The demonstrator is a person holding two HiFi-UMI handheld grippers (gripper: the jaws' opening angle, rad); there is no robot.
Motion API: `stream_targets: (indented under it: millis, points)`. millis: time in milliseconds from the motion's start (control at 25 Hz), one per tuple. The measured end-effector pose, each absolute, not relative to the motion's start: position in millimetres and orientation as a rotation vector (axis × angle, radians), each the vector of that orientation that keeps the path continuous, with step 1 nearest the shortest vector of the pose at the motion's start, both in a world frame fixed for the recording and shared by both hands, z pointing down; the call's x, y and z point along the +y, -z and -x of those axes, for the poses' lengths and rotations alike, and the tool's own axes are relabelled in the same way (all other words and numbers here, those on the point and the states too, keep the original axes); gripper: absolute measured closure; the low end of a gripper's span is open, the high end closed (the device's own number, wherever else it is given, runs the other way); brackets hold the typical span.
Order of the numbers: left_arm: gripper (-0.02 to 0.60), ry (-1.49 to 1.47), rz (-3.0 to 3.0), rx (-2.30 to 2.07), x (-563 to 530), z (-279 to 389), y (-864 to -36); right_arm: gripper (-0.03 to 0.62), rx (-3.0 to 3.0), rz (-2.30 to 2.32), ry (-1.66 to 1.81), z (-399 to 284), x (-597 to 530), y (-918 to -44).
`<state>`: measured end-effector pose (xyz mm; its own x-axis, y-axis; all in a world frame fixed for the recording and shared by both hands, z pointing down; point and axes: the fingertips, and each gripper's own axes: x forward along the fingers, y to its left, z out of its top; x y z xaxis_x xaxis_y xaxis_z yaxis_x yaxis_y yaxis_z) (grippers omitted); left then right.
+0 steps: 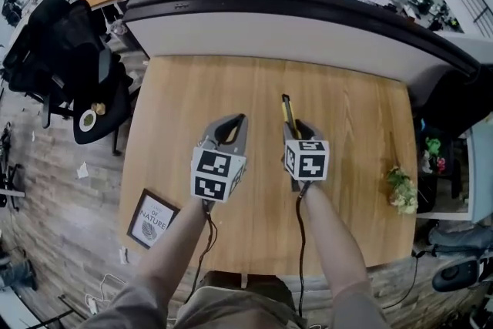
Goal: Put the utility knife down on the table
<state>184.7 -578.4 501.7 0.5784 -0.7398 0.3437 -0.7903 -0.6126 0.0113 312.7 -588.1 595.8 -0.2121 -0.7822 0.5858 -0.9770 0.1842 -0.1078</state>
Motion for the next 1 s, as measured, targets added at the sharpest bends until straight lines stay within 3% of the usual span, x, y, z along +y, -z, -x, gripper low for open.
stream_targets:
  millis: [520,800,1000]
  points:
    - [0.58,-0.686,-2.493,-1.164,-593.1,-176.0,-621.0,0.47,-1.884,-1.442,-0.731,-302.0,-610.7,-710.9]
    - [0.58,-0.693,-2.424,-1.141,-590.0,-159.9,-639.9,0.468,-1.829,-1.406,-0.816,-300.9,-607.2,-738.4]
    - [0.58,-0.686,-2.439,-1.155,-589.3,-156.1,-626.2,0.464,-1.896,-1.439,-0.789,-301.4,-611.5,-710.3]
